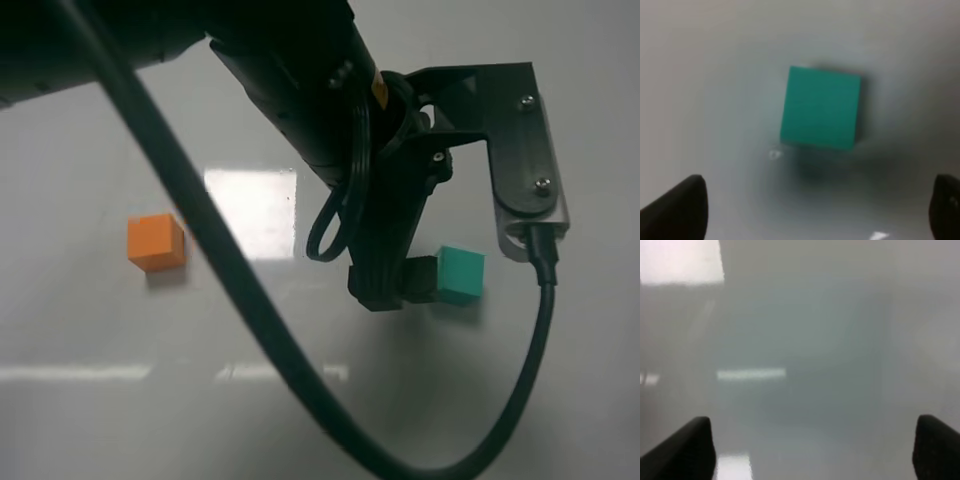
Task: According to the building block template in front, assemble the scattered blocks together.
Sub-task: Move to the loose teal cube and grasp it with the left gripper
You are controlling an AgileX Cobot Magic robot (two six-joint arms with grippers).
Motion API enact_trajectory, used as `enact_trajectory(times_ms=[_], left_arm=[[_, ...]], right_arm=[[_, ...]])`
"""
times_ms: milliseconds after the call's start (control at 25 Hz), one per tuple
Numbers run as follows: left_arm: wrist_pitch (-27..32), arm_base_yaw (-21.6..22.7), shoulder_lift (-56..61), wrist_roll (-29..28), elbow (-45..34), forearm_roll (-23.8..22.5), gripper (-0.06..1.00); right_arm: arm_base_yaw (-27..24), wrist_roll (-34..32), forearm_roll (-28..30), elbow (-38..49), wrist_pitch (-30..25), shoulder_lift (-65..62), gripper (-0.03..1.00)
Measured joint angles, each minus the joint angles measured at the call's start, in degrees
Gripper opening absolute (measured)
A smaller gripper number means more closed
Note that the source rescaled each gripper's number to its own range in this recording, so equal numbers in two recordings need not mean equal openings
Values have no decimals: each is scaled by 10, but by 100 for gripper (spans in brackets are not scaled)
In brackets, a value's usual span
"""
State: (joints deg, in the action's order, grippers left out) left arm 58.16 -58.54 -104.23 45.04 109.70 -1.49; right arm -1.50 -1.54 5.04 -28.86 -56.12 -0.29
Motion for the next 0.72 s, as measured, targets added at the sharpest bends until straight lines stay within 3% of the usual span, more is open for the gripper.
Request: enact_trajectory(times_ms=[360, 720], left_arm=[[-26, -3, -61, 30, 25, 19, 100], [-47, 3, -87, 39, 25, 12, 99]], right_arm=[[0, 0, 0, 0, 0, 0, 56], [0, 0, 0, 0, 0, 0, 54]])
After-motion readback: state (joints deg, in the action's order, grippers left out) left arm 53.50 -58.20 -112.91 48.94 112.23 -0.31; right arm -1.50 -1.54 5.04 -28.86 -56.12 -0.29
